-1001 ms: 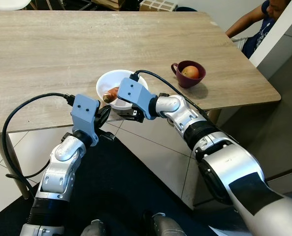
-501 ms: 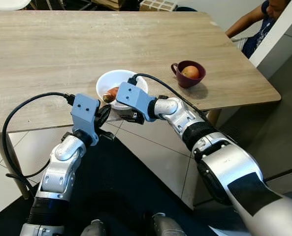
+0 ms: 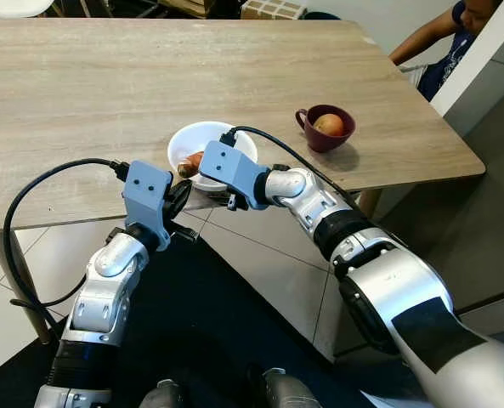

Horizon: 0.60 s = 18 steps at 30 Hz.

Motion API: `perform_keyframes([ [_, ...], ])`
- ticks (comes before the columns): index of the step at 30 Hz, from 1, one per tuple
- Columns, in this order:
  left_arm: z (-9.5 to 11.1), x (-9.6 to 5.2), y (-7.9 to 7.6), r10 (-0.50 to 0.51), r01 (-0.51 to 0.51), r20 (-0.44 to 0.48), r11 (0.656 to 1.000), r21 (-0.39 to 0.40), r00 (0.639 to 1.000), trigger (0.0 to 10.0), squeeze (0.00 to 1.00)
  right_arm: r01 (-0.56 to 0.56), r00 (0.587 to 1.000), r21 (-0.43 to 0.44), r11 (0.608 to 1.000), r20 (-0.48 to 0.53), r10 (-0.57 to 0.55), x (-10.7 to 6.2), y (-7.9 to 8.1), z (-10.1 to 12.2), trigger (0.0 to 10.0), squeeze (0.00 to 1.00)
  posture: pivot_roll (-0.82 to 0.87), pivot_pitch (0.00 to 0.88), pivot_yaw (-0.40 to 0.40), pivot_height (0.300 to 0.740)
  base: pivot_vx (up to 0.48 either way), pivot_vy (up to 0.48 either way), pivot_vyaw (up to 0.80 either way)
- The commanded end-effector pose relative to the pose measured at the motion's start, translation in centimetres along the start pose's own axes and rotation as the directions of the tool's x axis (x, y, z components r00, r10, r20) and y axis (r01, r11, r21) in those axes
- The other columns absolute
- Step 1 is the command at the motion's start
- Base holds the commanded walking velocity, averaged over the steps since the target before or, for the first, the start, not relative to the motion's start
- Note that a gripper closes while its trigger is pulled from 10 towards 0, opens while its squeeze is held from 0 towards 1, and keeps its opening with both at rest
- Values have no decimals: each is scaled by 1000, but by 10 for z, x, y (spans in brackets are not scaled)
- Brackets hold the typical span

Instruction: Restocking fridge

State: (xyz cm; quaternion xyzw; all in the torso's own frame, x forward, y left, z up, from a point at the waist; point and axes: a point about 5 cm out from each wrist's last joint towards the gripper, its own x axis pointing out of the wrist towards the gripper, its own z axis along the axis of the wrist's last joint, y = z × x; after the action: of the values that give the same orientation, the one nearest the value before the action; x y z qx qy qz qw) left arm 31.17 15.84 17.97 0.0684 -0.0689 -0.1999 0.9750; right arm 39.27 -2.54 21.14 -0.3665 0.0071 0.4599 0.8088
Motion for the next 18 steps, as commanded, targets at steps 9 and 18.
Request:
perform_keyframes([
  [9,-2,0,-1,-8,8,-7,1000,2,1000,10000,0,-28,1000,23,999,-15,28,-1,3,-7,0,0,-32,186,-106,740,0,0,0],
  [18,-2,1,-1,-6,6,-4,1000,0,1000,10000,0,-46,999,10,999,-15,46,-4,1,-9,0,0,-34,177,-108,740,0,0,0],
])
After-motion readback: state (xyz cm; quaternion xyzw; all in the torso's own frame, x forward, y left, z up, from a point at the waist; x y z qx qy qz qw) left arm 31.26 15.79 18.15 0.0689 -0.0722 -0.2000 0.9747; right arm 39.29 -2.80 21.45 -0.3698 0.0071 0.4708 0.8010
